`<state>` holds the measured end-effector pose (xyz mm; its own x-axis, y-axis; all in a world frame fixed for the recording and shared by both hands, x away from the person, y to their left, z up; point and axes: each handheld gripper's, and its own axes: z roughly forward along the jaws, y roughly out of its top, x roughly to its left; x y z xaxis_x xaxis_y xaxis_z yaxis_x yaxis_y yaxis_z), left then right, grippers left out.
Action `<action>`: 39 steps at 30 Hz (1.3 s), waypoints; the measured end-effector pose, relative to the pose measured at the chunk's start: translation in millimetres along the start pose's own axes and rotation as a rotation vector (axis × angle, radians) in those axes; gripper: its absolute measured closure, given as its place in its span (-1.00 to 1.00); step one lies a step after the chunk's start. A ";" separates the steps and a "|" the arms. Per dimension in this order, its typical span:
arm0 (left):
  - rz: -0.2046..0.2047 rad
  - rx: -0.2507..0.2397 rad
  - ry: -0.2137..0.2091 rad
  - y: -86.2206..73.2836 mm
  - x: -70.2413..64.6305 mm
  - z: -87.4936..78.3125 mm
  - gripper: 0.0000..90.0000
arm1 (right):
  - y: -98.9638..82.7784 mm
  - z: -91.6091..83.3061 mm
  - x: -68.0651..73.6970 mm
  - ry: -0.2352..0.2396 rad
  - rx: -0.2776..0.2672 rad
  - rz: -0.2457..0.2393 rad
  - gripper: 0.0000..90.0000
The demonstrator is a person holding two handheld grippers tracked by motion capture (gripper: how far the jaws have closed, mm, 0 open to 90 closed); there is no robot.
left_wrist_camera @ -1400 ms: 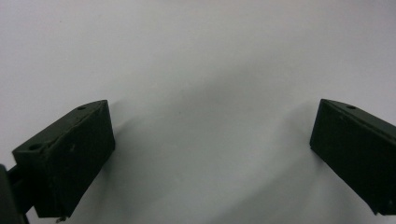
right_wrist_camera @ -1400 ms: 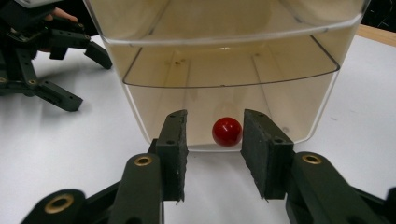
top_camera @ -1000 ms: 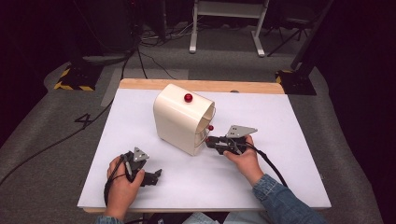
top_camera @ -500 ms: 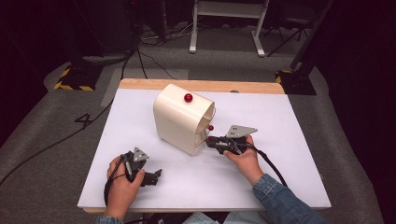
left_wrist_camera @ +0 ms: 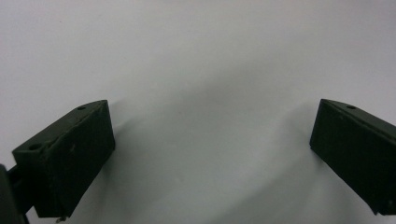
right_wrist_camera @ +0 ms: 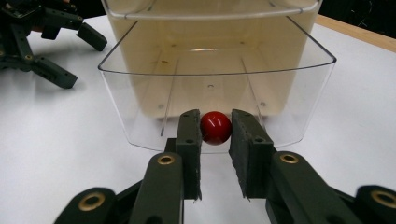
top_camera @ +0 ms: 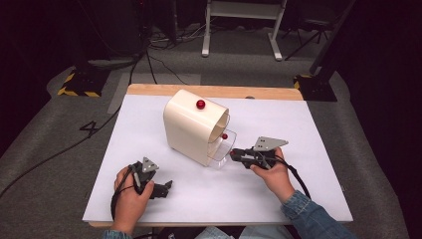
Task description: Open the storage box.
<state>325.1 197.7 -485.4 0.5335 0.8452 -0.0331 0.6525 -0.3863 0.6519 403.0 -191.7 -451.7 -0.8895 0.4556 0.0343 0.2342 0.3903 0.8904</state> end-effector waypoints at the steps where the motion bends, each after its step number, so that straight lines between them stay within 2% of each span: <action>1: 0.001 0.001 0.000 0.1 0.1 0.0 -1.00 | -0.6 -2.4 0.3 -0.001 0.001 0.001 0.65; 9: 0.001 0.004 0.001 0.6 0.2 0.0 -1.00 | -9.9 -25.0 1.0 -0.003 0.008 0.013 0.65; 17: 0.001 0.002 0.001 0.3 0.1 0.1 -1.00 | -19.3 -35.8 0.1 0.003 0.009 0.027 0.65; 18: 0.000 0.002 0.001 0.4 0.1 0.1 -1.00 | -20.4 -36.8 -0.2 0.004 0.009 0.029 0.68; 19: 0.000 0.003 0.000 0.4 0.1 0.1 -1.00 | -21.3 -38.3 -0.4 0.002 0.004 0.030 0.89; 21: 0.001 0.005 0.000 0.6 0.1 0.1 -1.00 | -21.8 -41.7 -1.4 0.016 -0.012 0.040 0.84; 26: 0.000 -0.004 0.001 -0.2 -0.1 0.1 -1.00 | -24.7 -42.1 1.0 0.003 0.005 0.026 0.80; 30: 0.002 0.002 0.000 0.2 0.2 0.0 -1.00 | -25.5 -45.2 0.5 -0.004 -0.002 0.035 0.77; 35: 0.002 0.002 0.000 0.3 0.2 -0.1 -1.00 | -21.4 -53.2 -1.6 -0.019 -0.023 0.047 0.70; 39: 0.000 0.001 0.001 0.3 0.1 0.1 -1.00 | -16.2 -58.8 -2.0 -0.032 -0.025 0.039 0.63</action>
<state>325.5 197.7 -485.3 0.5335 0.8452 -0.0323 0.6531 -0.3873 0.6508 377.8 -246.0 -439.5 -0.8669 0.4955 0.0552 0.2582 0.3515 0.8999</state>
